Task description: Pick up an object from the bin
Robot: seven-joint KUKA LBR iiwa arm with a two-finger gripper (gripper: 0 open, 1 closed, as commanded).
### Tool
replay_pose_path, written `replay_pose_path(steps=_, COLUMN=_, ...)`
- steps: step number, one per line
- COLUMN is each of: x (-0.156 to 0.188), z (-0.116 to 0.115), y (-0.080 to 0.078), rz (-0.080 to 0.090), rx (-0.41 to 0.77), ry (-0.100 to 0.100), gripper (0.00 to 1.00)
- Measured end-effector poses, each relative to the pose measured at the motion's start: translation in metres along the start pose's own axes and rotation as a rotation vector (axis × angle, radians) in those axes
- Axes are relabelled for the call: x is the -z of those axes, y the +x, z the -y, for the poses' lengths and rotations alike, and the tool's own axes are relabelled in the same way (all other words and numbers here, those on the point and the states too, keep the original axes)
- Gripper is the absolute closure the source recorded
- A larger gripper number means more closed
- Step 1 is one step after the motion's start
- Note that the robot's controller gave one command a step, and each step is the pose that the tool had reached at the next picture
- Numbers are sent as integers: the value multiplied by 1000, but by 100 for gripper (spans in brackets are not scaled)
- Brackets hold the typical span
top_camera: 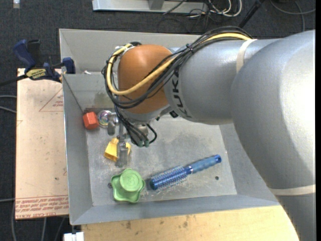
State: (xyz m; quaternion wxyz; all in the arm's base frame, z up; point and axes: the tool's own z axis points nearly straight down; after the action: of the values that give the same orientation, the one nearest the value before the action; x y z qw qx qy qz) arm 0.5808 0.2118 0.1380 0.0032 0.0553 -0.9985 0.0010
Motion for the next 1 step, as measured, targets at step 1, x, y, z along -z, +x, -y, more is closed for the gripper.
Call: replay_pose_path(steps=1, x=-72, z=31, y=-17, rz=4, rx=103, ry=-1, gripper=0)
